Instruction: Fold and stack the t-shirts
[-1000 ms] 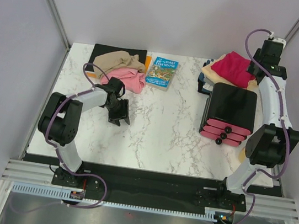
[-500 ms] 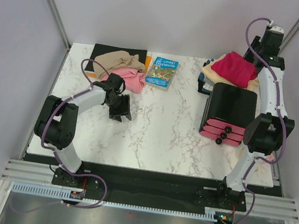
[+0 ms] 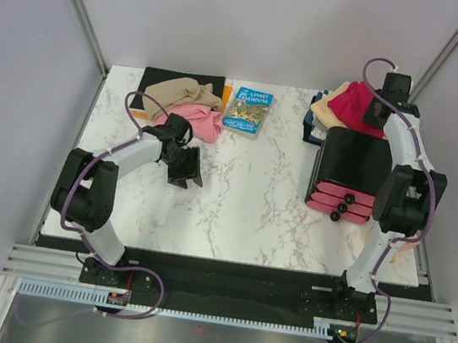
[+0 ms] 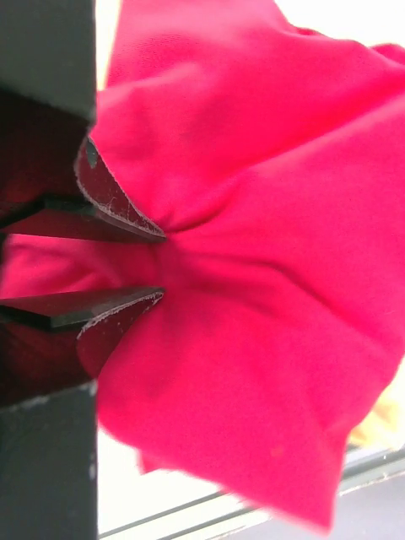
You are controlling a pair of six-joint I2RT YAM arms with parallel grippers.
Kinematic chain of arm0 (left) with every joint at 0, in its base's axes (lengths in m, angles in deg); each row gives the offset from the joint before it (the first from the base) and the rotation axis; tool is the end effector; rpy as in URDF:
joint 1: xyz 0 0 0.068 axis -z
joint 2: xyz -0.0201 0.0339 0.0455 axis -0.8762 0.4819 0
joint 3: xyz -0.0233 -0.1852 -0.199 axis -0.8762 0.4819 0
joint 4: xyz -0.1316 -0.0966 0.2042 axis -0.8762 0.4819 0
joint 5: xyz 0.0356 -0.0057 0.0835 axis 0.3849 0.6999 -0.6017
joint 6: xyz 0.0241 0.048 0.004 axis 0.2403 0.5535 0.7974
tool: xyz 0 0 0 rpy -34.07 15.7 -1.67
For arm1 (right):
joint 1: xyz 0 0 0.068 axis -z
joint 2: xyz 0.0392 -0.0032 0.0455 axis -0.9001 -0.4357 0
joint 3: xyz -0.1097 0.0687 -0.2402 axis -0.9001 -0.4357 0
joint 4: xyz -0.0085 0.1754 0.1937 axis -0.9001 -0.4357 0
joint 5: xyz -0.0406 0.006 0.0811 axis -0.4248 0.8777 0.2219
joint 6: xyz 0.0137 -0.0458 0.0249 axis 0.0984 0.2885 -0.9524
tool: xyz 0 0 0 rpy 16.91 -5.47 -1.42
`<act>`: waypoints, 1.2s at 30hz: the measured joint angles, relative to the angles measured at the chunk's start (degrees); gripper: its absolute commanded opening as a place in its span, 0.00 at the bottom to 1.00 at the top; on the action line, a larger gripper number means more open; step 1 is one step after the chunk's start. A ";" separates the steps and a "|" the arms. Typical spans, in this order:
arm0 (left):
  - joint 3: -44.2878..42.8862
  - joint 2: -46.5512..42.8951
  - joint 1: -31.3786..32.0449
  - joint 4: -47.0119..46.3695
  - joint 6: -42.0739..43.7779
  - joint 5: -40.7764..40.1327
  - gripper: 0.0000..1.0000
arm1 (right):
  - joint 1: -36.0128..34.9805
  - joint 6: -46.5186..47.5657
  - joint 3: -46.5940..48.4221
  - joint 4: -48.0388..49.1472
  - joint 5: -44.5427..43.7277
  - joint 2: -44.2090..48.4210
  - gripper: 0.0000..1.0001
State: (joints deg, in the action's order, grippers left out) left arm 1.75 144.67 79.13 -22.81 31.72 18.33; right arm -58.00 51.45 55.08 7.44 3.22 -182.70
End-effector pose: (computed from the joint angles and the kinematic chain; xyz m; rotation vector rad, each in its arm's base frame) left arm 0.3005 -0.1071 0.1858 -0.1719 2.8772 -0.5425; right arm 0.4693 -0.0565 0.2836 0.4742 2.2634 -0.1203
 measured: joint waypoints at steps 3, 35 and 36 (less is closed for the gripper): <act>-0.11 0.35 0.83 0.00 0.00 0.02 0.59 | 0.00 0.02 -1.22 -0.52 0.11 2.54 0.36; -11.17 -5.44 8.79 10.38 -3.78 -6.62 0.61 | -6.49 -14.03 -31.80 -2.73 22.51 48.70 0.41; -11.17 -5.84 9.05 10.93 -3.87 -6.95 0.61 | -6.84 -14.45 -32.30 -2.93 23.04 50.07 0.41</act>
State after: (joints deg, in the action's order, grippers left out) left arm -9.41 138.83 88.18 -11.88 27.85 11.38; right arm -64.84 37.00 22.78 4.51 26.26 -132.63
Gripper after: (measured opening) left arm 0.608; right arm 0.415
